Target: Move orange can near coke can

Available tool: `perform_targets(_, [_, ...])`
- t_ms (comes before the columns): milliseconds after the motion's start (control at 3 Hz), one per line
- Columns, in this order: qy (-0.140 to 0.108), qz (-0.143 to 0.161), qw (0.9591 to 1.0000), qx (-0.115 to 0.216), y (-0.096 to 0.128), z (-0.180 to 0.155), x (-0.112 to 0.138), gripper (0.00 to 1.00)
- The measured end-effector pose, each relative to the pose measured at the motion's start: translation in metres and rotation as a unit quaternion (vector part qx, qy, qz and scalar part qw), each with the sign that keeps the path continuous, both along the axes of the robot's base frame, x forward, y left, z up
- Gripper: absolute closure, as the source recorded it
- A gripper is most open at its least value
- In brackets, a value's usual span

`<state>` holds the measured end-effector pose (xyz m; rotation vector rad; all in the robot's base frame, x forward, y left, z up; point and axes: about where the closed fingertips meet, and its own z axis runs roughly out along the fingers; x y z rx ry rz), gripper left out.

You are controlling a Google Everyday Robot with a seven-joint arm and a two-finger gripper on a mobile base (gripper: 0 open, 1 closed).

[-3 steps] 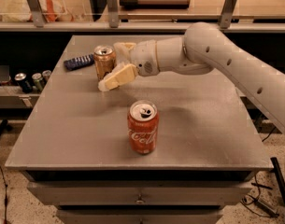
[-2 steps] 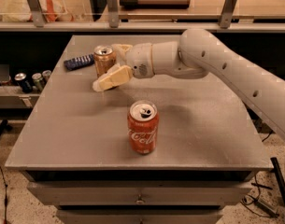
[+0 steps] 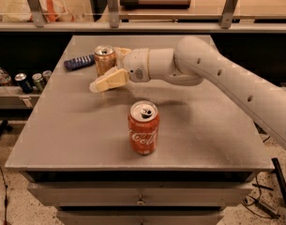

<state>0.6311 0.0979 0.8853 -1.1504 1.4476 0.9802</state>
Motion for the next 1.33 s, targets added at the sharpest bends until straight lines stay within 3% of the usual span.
perform_targets(667, [-0.007, -0.007, 0.9999, 0.004, 0.002, -0.012, 0.011, 0.00])
perform_targets(1333, [-0.016, -0.021, 0.9996, -0.001, -0.010, -0.014, 0.017, 0.00])
